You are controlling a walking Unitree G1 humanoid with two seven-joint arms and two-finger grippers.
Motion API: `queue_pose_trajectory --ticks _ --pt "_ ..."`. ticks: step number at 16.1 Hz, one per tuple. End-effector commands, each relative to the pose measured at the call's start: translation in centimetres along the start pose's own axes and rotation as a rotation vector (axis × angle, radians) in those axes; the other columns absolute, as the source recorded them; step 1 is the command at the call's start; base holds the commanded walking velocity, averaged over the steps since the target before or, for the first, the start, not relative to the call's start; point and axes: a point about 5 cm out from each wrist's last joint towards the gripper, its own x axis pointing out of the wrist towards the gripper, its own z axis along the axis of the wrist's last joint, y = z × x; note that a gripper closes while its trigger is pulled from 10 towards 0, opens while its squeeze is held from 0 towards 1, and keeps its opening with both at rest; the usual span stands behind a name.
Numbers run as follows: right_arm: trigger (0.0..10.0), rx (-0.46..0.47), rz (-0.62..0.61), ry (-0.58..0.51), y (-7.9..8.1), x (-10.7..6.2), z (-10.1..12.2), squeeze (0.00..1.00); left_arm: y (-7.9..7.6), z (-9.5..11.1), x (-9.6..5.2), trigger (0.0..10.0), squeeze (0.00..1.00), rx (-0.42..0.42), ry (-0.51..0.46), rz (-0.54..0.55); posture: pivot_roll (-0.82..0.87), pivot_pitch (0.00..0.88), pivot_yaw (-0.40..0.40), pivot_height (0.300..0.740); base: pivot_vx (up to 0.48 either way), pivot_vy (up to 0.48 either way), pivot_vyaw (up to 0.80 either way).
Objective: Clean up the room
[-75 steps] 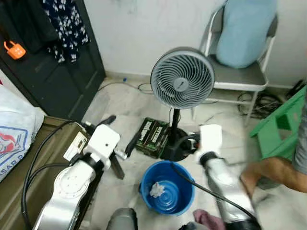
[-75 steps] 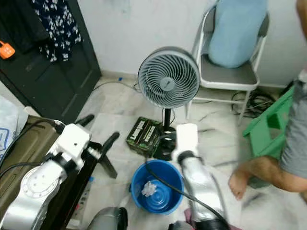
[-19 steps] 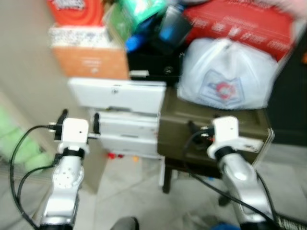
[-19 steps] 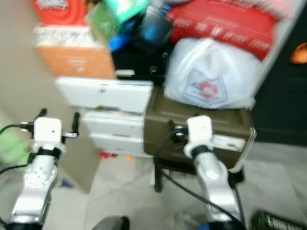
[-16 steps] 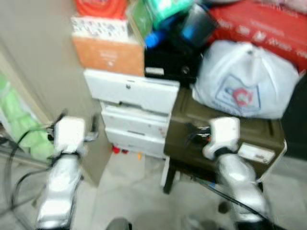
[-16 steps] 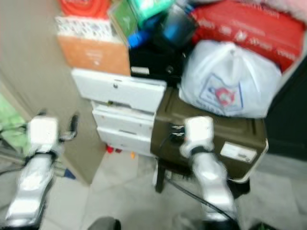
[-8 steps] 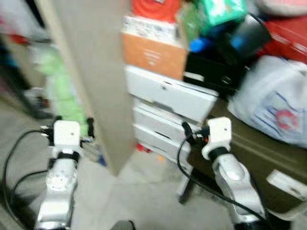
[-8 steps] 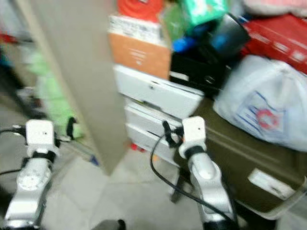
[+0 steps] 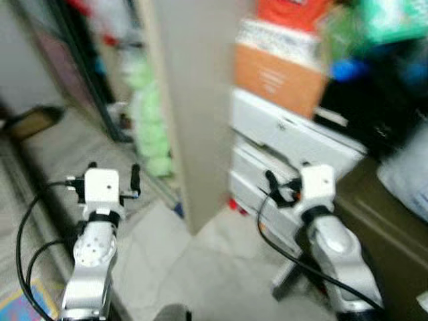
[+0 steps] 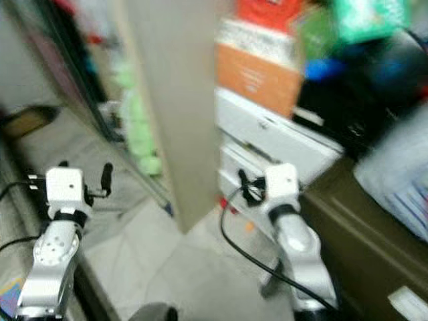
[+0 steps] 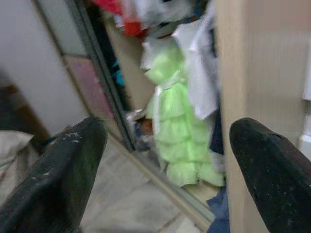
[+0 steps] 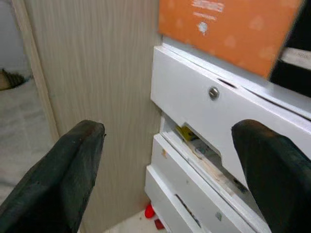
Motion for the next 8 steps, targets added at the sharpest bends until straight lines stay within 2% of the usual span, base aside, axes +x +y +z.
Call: queue_pose_trajectory --ticks 1,6,8 --pt "10.0 0.017 0.030 -0.020 0.84 0.33 0.49 0.00 0.55 0.03 0.09 10.0 0.00 0.012 0.002 0.014 -0.02 0.000 -0.009 0.740 0.000 0.000 0.80" --pt "10.0 0.026 0.035 -0.025 0.84 0.32 0.54 0.00 0.36 0.07 0.15 10.0 0.00 0.002 0.001 -0.004 -0.03 0.000 -0.008 0.740 0.000 0.000 0.80" --pt "10.0 0.044 0.032 -0.027 0.85 0.36 0.57 0.00 0.20 0.23 0.12 10.0 0.00 -0.011 -0.017 -0.040 -0.03 0.000 -0.009 0.740 0.000 0.000 0.00"
